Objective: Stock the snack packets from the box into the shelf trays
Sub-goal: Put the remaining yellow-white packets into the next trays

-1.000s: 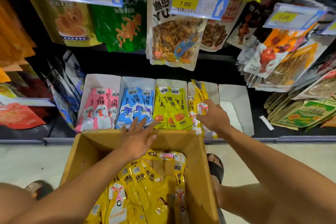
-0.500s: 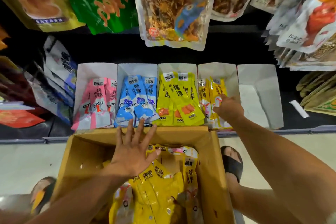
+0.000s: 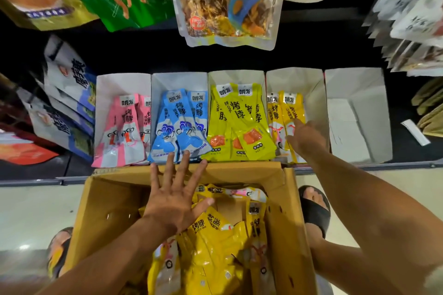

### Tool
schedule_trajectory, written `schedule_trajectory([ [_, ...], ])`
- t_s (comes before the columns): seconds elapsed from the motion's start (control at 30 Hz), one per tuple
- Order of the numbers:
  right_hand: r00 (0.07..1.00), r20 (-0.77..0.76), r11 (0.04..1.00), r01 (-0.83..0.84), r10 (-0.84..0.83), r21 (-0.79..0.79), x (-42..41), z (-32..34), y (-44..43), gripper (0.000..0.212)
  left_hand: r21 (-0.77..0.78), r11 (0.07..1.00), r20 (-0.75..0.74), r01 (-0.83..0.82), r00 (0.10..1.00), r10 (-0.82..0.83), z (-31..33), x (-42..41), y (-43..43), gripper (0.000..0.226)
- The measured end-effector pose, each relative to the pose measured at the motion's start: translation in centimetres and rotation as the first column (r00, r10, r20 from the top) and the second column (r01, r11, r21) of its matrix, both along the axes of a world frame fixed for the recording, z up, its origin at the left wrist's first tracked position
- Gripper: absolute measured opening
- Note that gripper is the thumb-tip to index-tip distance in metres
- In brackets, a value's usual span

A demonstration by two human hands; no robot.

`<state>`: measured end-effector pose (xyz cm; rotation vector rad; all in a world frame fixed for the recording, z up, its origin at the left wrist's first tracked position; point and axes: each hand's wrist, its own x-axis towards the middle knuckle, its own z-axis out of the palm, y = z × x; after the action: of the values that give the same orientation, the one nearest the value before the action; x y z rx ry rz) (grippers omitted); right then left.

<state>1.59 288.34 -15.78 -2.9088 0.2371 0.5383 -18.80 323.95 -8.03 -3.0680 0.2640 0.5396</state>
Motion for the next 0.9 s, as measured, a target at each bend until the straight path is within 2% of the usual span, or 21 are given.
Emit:
schedule_trajectory([
  [0.2,1.0,0.012,1.0,-0.026,0.026,0.003,-0.3,0.7,0.0,0.069,-0.034,0.999,0.023,-0.032,0.999,0.033,0.3,0.2,-0.1,0.085],
  [0.4,0.992,0.086,0.994,-0.088,0.093,-0.062,-1.4,3.4,0.2,0.065,-0.017,0.999,-0.113,-0.051,0.992,0.049,1.6,0.7,-0.3,0.078],
  [0.5,0.99,0.121,0.998,-0.068,0.065,0.016,-2.2,5.4,0.6,0.064,0.012,0.999,-0.198,-0.031,0.98,0.033,2.3,1.0,-0.2,0.074],
  [0.57,0.986,0.155,0.995,-0.069,0.059,0.065,-2.9,7.0,0.9,0.065,-0.029,0.999,-0.213,-0.032,0.977,0.025,2.8,1.2,0.1,0.071],
  [0.7,0.973,0.212,0.988,-0.115,0.092,0.1,-5.1,10.7,1.9,0.067,-0.145,0.989,-0.121,-0.024,0.993,0.007,4.3,-0.1,0.5,0.071],
  [0.9,0.917,0.333,0.947,-0.281,0.218,0.154,-10.6,16.5,6.0,0.066,-0.167,0.986,0.063,0.018,0.998,-0.008,8.4,-4.0,1.5,0.069],
])
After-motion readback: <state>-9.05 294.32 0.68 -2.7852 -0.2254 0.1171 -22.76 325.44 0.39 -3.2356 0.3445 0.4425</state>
